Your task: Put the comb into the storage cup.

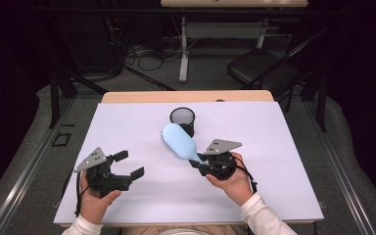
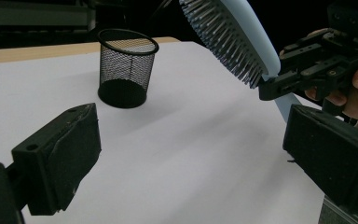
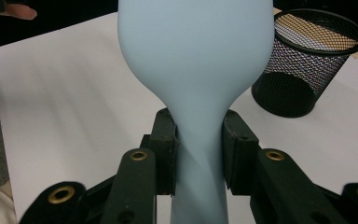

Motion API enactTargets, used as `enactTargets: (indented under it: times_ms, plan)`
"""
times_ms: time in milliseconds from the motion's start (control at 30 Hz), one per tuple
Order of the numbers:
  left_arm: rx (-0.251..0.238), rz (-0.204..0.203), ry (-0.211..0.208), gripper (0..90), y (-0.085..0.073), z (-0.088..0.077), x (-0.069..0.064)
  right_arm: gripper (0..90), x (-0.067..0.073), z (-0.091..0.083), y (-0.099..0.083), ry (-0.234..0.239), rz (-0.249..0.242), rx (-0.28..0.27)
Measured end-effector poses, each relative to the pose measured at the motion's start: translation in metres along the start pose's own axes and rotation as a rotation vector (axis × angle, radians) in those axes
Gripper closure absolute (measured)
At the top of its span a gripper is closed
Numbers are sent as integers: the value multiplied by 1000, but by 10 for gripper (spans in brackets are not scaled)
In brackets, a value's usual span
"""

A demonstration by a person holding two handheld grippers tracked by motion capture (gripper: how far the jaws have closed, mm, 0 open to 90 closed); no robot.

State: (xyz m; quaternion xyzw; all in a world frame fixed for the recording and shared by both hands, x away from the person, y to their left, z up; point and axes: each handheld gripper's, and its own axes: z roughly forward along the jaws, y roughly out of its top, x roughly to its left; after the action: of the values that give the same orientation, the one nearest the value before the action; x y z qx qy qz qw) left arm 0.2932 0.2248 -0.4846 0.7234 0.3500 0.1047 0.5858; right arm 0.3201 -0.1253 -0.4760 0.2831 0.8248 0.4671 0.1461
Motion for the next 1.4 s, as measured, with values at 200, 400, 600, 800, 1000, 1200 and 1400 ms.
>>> enactTargets:
  times_ms: [200, 400, 600, 800, 1000, 1200, 1400]
  plan:
    - [16, -14, -9, 40, 6, 5, -1, 695, 0, 0, 0, -1, -2, -2]
    - [33, -19, -17, 40, 11, 9, -1, 695, 1, 1, 0, -2, -4, 1]
    - [46, -41, -23, 40, 17, 13, 1, 694, 1, 0, 0, -6, -6, 0]
    - [61, -78, -49, 41, 24, 18, 1, 694, 0, 0, 0, -7, -4, 1]
    - [82, -76, -53, 41, 31, 23, -1, 694, 0, 0, 0, -9, -5, 1]
    - [91, -89, -72, 41, 37, 28, -3, 694, -1, -1, -1, -16, -3, 0]
    - [80, -96, -71, 41, 44, 32, -3, 694, -1, -2, -1, -26, 5, -9]
